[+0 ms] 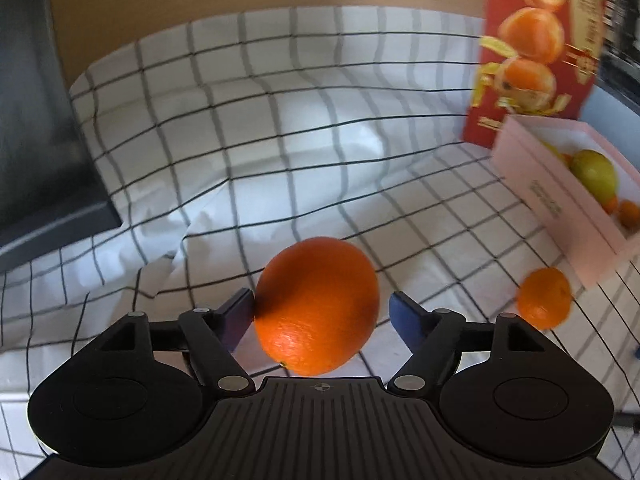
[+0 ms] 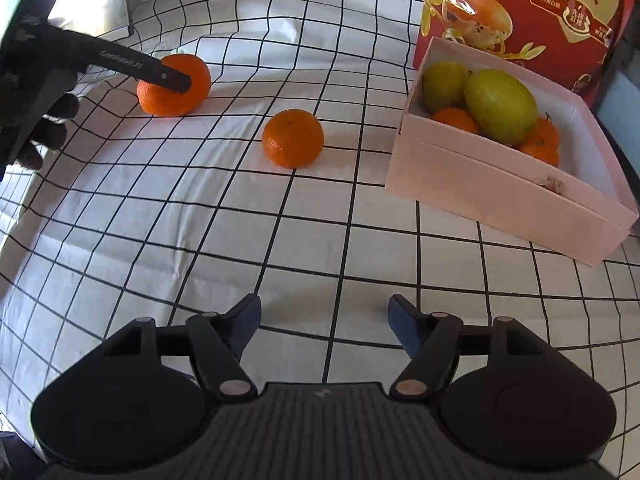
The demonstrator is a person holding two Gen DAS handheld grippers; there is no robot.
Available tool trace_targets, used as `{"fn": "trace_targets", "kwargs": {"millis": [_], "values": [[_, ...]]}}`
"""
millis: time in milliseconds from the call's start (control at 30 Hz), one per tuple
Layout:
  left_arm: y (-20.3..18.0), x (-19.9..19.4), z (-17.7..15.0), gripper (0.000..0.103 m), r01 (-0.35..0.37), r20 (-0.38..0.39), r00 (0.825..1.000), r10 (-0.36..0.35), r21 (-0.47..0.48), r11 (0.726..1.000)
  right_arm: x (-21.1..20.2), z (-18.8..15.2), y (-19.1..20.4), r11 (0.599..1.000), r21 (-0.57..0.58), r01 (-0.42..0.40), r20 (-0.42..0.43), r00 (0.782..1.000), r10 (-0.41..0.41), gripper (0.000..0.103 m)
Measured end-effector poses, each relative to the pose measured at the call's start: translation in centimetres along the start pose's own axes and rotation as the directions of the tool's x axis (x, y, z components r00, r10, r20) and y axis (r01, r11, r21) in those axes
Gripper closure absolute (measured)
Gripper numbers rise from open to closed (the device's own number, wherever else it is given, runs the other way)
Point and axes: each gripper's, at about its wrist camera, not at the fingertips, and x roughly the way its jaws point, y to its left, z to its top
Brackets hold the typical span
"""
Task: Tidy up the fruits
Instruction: 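Grasp the large orange with the left gripper while the right gripper approaches a small tangerine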
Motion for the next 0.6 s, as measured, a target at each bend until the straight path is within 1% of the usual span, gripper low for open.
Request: {"fn": "trace_targets", "kwargs": {"millis": [67,133,400,600], "values": [[0.7,0.7,0.1,0.024,-0.01,-0.01,1.0,0.01,-0.039,0.999,-0.1,-0.2,0.1,1.0,-0.003,-0.002,0.0,1.0,0.002,0.029],[1.1,1.3,0.1,0.025,-0.019,-0.025,1.0,0.017,-0.055,0.998,-0.1,-0.3,0.1,1.0,-0.006,-0.003,0.002,1.0,0.003,0.028],[1.2,1.9,0.3,0.025,-0.017,-0.01,1.0,0.016,-0.074,0.997,-0.3,-0.9,-0.2,1.0,-0.006,-0.004,0.012,1.0,0.004,0.02],[0.8,1.2,-0.1,0.026,-0.03,-0.02,0.999,0.028,-0.091,0.995,-0.4,-1.1,-0.3,1.0,-0.007,-0.004,0.019,1.0,0.004,0.019]]}}
